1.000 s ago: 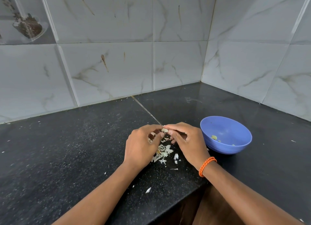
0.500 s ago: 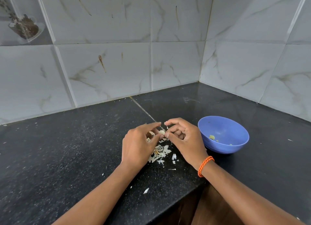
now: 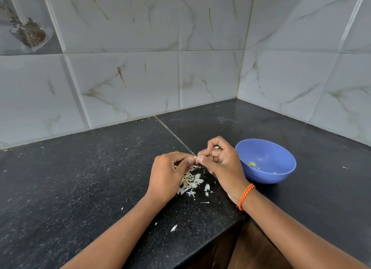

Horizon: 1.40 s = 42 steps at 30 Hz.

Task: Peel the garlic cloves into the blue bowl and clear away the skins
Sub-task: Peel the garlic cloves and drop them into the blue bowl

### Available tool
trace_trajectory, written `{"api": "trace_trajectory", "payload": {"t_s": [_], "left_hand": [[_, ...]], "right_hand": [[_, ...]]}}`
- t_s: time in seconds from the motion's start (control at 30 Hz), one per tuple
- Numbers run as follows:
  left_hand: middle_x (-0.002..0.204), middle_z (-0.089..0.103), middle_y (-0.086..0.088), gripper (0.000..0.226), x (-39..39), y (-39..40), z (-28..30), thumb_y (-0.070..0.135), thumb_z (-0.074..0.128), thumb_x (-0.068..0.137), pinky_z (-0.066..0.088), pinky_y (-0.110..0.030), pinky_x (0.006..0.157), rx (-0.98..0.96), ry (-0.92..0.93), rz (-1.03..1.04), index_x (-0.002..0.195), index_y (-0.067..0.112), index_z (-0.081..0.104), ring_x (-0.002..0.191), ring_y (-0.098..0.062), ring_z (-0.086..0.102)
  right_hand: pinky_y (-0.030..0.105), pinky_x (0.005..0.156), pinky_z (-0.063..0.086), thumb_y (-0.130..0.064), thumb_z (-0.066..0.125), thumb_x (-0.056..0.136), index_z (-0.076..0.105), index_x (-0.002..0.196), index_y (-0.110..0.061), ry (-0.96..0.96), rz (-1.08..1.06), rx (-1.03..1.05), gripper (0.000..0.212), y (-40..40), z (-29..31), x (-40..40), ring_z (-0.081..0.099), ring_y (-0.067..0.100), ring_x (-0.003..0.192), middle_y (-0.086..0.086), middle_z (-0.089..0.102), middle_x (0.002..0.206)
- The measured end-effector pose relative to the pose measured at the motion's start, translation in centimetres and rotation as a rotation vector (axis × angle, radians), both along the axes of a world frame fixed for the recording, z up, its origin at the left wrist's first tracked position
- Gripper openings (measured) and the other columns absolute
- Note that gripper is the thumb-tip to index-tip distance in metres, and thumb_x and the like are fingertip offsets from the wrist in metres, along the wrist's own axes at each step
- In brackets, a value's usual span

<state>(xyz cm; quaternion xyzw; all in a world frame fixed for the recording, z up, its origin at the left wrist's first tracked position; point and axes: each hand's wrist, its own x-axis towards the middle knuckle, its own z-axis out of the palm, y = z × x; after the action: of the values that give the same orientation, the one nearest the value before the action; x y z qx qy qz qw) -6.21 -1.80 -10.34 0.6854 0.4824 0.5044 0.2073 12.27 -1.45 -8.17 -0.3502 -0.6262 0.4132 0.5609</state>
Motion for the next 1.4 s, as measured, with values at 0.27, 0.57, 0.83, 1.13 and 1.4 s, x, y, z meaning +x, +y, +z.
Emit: {"api": "trace_trajectory", "payload": {"t_s": [0.27, 0.57, 0.83, 1.13, 1.4], "left_hand": [[0.094, 0.079, 0.023, 0.008, 0.0, 0.1, 0.0, 0.035, 0.077, 0.101, 0.062, -0.041, 0.079, 0.036, 0.012, 0.078, 0.1, 0.036, 0.085, 0.083, -0.004, 0.074], [0.085, 0.078, 0.018, 0.021, -0.3, 0.0, 0.4, 0.02, 0.092, 0.086, 0.06, -0.031, 0.074, -0.022, -0.089, 0.105, 0.094, 0.037, 0.083, 0.076, -0.005, 0.072], [0.082, 0.081, 0.01, 0.01, -0.1, -0.3, 0.6, 0.018, 0.092, 0.086, 0.066, -0.035, 0.076, -0.012, -0.14, 0.026, 0.091, 0.023, 0.085, 0.076, -0.012, 0.078], [0.095, 0.084, 0.01, 0.021, -0.1, 0.1, 0.3, 0.008, 0.082, 0.096, 0.067, -0.04, 0.09, -0.073, -0.16, 0.006, 0.111, 0.021, 0.087, 0.091, -0.007, 0.081], [0.088, 0.079, 0.02, 0.025, -0.4, 0.1, 0.3, 0.012, 0.078, 0.098, 0.063, -0.033, 0.087, 0.024, -0.055, 0.125, 0.114, 0.032, 0.081, 0.089, 0.0, 0.075]], "right_hand": [[0.03, 0.071, 0.056, -0.006, 0.07, 0.098, 0.063, 0.107, -0.024, -0.27, -0.214, 0.138, 0.021, 0.7, -1.3, 0.3, 0.066, 0.013, 0.067, -0.005, 0.077, 0.082], [0.022, 0.071, 0.051, -0.031, 0.062, 0.107, 0.078, 0.1, -0.026, -0.401, -0.286, 0.186, 0.018, 0.5, -1.5, -0.4, 0.069, 0.009, 0.088, -0.012, 0.07, 0.095], [0.015, 0.068, 0.049, -0.011, 0.083, 0.09, 0.079, 0.094, -0.021, -0.326, -0.247, 0.184, 0.011, 0.9, -1.5, 0.3, 0.07, 0.009, 0.089, -0.005, 0.066, 0.107], [0.03, 0.069, 0.064, -0.01, 0.078, 0.095, 0.082, 0.102, -0.018, -0.344, -0.225, 0.183, 0.012, 0.6, -1.3, -0.1, 0.076, 0.012, 0.083, -0.009, 0.079, 0.088], [0.037, 0.079, 0.056, -0.018, 0.067, 0.102, 0.081, 0.107, -0.024, -0.863, -0.284, 0.279, 0.015, 1.4, -1.1, 0.8, 0.067, 0.017, 0.087, -0.002, 0.069, 0.097]]}}
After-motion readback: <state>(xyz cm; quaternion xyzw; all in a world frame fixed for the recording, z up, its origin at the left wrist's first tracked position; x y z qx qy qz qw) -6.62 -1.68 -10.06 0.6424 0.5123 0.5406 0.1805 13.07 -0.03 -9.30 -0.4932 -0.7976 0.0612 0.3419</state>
